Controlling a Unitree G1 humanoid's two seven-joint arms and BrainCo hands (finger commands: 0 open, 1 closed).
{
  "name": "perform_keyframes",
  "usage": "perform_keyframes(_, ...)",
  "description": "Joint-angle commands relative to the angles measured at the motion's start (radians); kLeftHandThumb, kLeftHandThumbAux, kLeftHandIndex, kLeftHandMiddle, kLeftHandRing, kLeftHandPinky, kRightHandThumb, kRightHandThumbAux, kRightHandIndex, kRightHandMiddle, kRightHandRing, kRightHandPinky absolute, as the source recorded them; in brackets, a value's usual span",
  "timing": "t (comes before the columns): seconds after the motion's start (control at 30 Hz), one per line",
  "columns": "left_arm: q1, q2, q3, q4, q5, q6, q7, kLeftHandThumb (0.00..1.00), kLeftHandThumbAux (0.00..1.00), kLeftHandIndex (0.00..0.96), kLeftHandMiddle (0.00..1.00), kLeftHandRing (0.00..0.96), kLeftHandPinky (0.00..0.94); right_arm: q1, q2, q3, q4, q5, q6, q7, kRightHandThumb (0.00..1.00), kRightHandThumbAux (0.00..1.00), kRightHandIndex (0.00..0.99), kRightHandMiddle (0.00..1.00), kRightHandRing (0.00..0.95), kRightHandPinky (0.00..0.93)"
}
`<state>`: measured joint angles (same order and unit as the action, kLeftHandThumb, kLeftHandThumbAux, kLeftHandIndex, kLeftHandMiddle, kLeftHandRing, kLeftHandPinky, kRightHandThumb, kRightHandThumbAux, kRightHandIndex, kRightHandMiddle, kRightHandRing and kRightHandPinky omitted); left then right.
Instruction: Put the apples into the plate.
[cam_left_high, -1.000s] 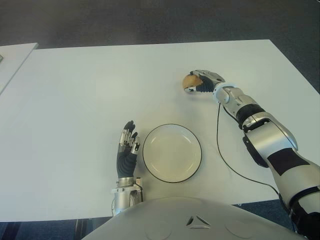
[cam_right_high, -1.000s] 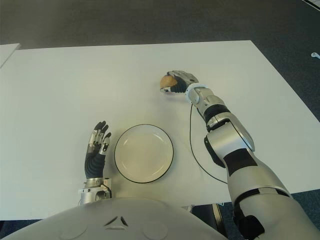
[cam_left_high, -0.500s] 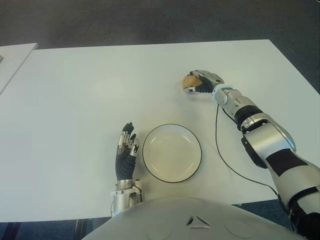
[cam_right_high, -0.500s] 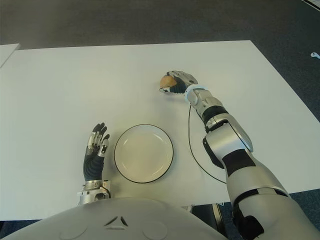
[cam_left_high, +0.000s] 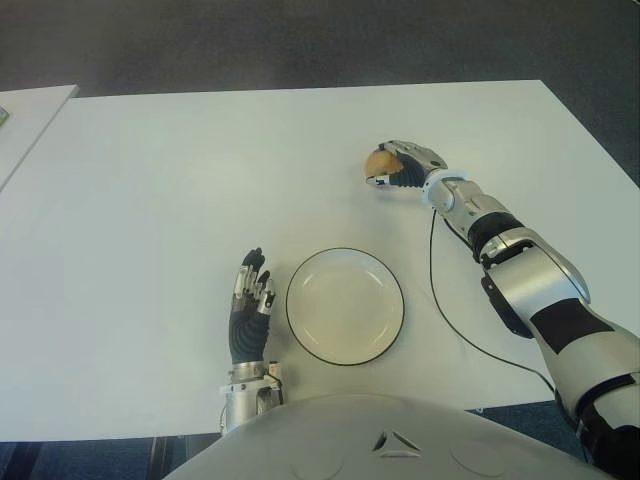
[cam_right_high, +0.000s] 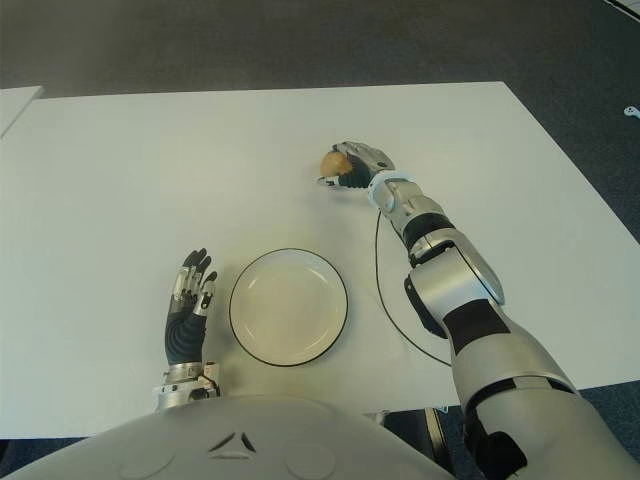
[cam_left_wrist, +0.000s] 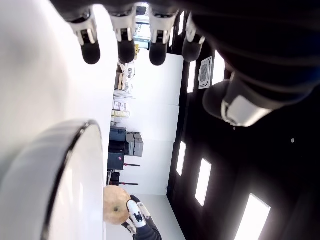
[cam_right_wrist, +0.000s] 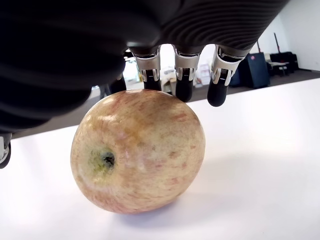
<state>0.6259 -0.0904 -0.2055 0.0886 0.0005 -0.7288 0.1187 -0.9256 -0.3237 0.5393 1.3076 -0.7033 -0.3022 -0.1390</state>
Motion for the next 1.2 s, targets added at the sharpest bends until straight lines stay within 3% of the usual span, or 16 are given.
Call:
perform_keyframes(0.03, 0.036, -0.030, 0.005, 0.007, -0.008, -0.001, 0.008, 0.166, 0.486, 0.062, 0.077, 0.064, 0.066, 0.056, 0.017, 0.010, 0.033, -0.005, 0.024, 0.023, 0.115, 0.292, 0.000, 0.000, 0.000, 0.000)
perform_keyframes(0.83, 0.005, -0.033, 0.003, 0.031, -0.054, -0.006, -0.008, 0.178, 0.466, 0.066, 0.077, 0.066, 0.085, 0.064, 0.013, 0.025, 0.035, -0.020, 0.020, 0.003, 0.108, 0.296, 0.000, 0.000, 0.000, 0.000)
perform_keyframes(1.1, -0.013, -0.031, 0.007, 0.031, -0.038, 0.006, 0.003, 0.184, 0.498, 0.069, 0.085, 0.070, 0.076, 0.062, -0.013, 0.039, 0.029, -0.028, -0.012, -0.012, 0.130, 0.305, 0.000, 0.000, 0.000, 0.000)
perform_keyframes(1.2, -0.017, -0.031, 0.010, 0.033, -0.025, 0.017, 0.010, 0.183, 0.507, 0.068, 0.086, 0.071, 0.072, 0.076, -0.059, 0.043, -0.007, -0.026, -0.070, -0.019, 0.132, 0.305, 0.000, 0.000, 0.000, 0.000)
